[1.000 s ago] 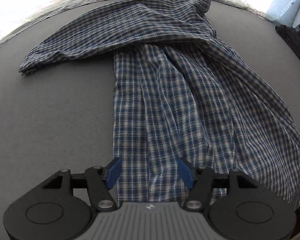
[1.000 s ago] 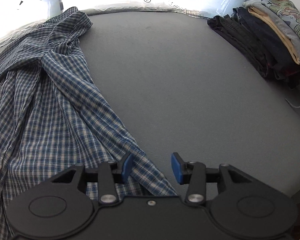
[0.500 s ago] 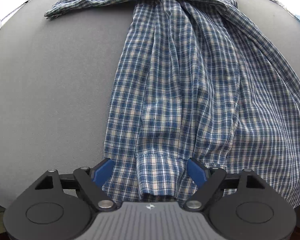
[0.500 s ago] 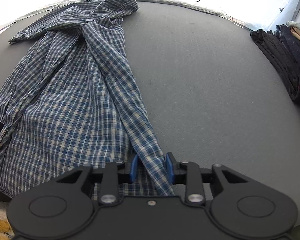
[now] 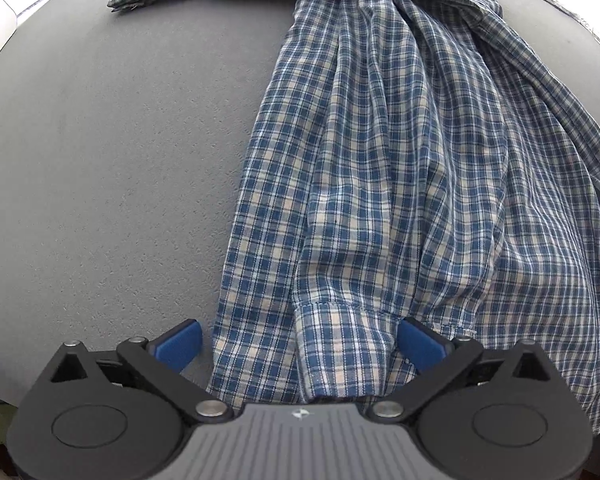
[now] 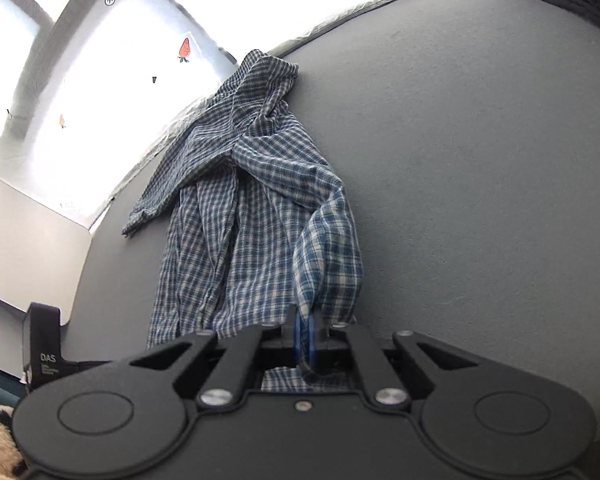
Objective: Fold clothes
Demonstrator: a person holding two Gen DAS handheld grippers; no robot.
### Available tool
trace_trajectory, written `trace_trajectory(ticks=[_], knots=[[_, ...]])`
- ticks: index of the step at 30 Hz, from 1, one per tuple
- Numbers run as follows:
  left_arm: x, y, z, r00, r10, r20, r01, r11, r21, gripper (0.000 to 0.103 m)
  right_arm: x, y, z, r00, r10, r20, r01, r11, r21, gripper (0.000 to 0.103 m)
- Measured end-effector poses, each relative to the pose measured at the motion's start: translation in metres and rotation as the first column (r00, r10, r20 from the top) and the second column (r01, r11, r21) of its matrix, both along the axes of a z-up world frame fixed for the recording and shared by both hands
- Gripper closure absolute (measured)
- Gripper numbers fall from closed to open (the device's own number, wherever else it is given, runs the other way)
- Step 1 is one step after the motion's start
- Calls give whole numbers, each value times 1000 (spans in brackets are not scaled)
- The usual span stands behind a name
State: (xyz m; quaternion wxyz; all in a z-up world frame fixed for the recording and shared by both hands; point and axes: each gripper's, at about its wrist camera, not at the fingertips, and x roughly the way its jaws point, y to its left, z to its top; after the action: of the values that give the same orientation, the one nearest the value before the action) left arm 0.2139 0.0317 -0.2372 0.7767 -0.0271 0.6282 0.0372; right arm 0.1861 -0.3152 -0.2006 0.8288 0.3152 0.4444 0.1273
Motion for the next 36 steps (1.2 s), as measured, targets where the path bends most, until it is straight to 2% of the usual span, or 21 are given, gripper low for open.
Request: trace_trajectory(ticks=[2, 5, 8, 17, 22, 25, 30, 31, 32, 34, 36], knots=[[1, 2, -1, 1000, -1, -1, 1, 1000, -13, 0, 0, 1, -5, 1000, -9, -6, 10, 993, 117, 99], [2, 6, -1, 1000, -16, 4, 16, 1000, -13, 0, 3, 10, -14, 1000, 2, -24, 4, 963, 268, 99], [3, 6, -1, 999, -33, 8, 33, 999, -15, 0, 7, 26, -22, 998, 35, -54, -14, 940, 342, 99], [8, 5, -1, 997, -72, 32, 73, 997, -16, 0, 24, 91, -50, 978, 146, -147, -76, 913, 400, 99], [9, 6, -1, 995, -87, 45, 88, 996, -16, 0, 30, 110, -86, 951, 112, -289, 30, 895, 446, 98], [11, 6, 0, 995, -91, 51, 92, 996, -16, 0, 27, 115, -99, 932, 90, -351, 83, 890, 449, 95], [18, 7, 1, 994, -93, 58, 94, 995, -15, 0, 22, 122, -107, 919, 68, -387, 127, 880, 458, 93], [16, 6, 1, 994, -93, 58, 94, 995, -15, 0, 22, 123, -106, 919, 69, -389, 127, 881, 455, 93], [-2, 2, 1, 995, -85, 59, 86, 996, -15, 0, 22, 125, -104, 918, 70, -391, 125, 883, 451, 92], [-2, 3, 1, 995, -84, 52, 85, 996, -17, 0, 24, 127, -100, 916, 75, -395, 118, 889, 443, 88], [-2, 6, 1, 996, -83, 44, 84, 996, -20, 0, 26, 127, -93, 918, 82, -387, 108, 890, 444, 71]])
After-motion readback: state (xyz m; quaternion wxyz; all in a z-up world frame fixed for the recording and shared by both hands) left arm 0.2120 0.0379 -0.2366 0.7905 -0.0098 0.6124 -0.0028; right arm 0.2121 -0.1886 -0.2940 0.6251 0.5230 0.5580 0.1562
